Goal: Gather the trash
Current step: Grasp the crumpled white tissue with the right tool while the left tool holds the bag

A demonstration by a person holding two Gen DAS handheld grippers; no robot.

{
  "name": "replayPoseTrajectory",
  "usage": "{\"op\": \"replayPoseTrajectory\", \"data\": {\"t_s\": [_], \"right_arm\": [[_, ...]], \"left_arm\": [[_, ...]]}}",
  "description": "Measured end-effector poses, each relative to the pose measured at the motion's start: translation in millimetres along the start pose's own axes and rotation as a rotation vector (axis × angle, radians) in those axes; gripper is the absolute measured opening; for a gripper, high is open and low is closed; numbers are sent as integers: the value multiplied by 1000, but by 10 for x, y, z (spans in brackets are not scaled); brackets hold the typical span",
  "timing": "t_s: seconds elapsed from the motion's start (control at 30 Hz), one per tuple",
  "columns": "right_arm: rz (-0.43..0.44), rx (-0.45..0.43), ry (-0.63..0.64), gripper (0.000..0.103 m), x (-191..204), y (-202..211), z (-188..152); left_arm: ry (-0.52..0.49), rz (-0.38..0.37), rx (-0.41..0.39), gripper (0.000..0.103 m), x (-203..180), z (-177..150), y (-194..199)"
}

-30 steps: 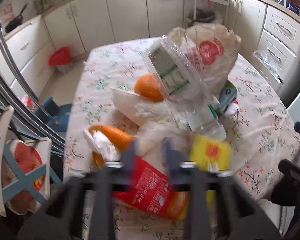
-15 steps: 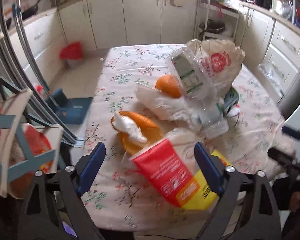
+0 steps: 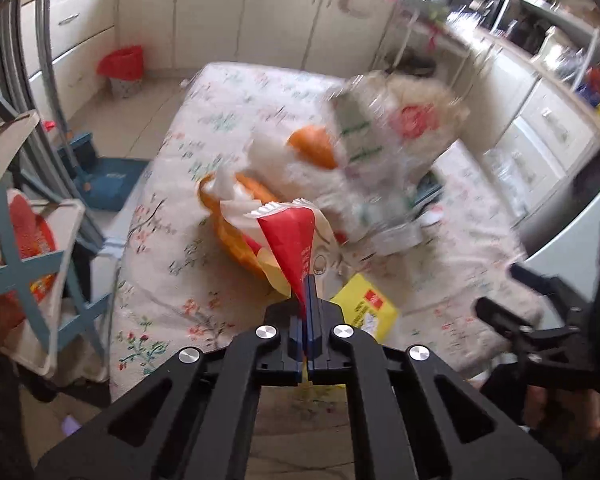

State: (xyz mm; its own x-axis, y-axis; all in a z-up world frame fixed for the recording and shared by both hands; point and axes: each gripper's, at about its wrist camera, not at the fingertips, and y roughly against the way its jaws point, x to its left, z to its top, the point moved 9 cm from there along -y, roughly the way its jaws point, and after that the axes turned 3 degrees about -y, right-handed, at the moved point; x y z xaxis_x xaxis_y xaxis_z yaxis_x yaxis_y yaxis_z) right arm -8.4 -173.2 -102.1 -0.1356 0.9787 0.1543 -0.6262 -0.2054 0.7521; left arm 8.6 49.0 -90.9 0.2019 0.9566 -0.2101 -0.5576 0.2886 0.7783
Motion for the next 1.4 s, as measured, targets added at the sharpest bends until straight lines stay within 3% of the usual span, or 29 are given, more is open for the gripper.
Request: {"op": "replayPoseTrajectory", "data": {"t_s": [0.07, 0.1, 0.23, 0.53, 0.83, 0.9, 1.0, 1.07, 1.1, 1.13, 1.4], "right_arm": [[22, -43, -6, 96, 14, 82, 70], [27, -59, -4, 96, 26, 106, 96], [38, -73, -16, 96, 35, 108, 143], [51, -86, -85, 96, -134, 96, 296], [119, -144, -172, 96, -132, 11, 952], [150, -143, -228, 91, -165, -102, 1103], [207, -97, -331, 74, -203, -369, 1271], [257, -41, -381, 34, -185, -577, 1311], [278, -22, -397, 22, -165, -631, 1320], [296, -19, -407, 16, -151, -647, 1329], [351, -235, -358, 15, -133, 219, 1505]], "left_arm": [[-12, -69, -12, 1, -93, 19, 83], [-21, -119, 26, 1, -159, -29, 63], [-66, -86, 20, 1, -208, -72, 84], [15, -178, -140, 1, -165, 188, 387], [53, -217, -202, 1, -182, 299, 490], [54, -215, -204, 1, -169, 296, 489], [61, -214, -205, 1, -145, 296, 481], [61, -208, -208, 1, -133, 294, 475], [63, -205, -211, 1, -120, 298, 479], [65, -205, -215, 1, -110, 304, 486], [80, -218, -262, 1, -104, 351, 561]]}}
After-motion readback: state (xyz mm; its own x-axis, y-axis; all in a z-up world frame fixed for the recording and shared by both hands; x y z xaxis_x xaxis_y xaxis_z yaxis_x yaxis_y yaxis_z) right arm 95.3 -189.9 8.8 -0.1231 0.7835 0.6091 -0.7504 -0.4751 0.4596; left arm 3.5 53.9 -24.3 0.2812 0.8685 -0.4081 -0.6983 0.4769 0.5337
